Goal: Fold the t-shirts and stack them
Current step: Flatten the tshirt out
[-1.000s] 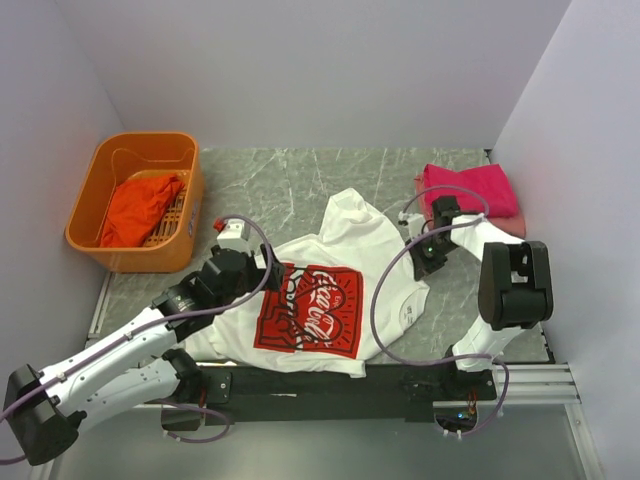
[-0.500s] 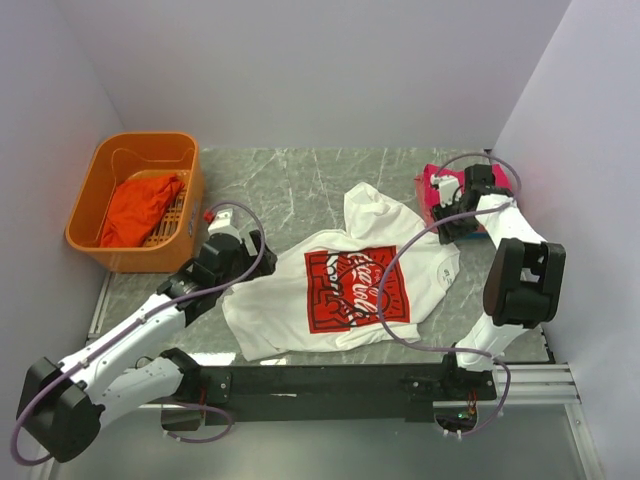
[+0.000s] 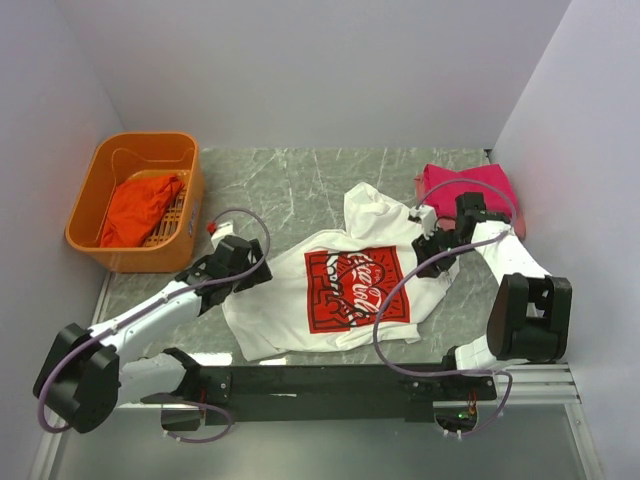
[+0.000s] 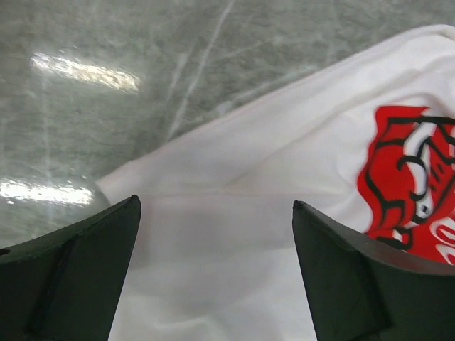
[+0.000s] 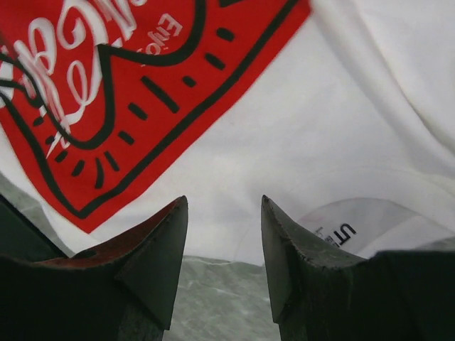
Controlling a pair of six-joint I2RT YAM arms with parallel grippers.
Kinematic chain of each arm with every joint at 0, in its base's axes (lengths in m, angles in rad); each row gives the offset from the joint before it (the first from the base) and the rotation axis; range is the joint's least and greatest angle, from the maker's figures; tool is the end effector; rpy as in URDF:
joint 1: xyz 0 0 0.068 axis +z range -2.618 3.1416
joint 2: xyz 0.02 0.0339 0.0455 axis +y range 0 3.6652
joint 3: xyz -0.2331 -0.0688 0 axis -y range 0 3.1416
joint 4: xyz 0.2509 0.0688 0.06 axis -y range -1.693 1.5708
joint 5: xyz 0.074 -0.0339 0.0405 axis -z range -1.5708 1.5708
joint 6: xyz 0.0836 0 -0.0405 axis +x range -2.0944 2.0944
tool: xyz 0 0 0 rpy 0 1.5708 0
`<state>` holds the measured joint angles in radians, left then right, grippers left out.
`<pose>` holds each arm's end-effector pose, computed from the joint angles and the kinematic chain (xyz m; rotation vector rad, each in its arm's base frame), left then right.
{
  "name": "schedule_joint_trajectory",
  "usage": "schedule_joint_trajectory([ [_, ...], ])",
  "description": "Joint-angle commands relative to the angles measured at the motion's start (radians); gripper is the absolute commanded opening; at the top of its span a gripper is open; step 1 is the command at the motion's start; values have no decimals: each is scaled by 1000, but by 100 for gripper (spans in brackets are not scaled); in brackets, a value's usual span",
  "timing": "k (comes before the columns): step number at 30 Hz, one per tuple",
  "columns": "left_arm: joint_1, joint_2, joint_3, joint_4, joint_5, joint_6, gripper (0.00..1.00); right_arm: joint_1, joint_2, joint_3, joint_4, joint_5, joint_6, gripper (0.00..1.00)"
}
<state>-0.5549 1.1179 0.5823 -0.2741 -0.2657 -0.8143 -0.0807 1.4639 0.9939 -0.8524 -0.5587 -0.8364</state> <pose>0.2420 -0.1242 0.1347 -0.4320 2.3328 -0.3541 0.2843 0.0215 0.1447 -1.0566 2.4071 0.5306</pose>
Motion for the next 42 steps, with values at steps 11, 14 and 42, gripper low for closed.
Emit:
schedule_joint_trajectory([
  [11, 16, 175, 67, 24, -40, 109, 82, -96, 252, 250, 208, 149, 209, 53],
  [14, 21, 206, 57, 23, -32, 101, 78, -97, 257, 253, 112, 45, 131, 53],
  [42, -232, -12, -62, -120, 413, -160, 82, 265, -226, -413, 202, 56, -351, 44],
])
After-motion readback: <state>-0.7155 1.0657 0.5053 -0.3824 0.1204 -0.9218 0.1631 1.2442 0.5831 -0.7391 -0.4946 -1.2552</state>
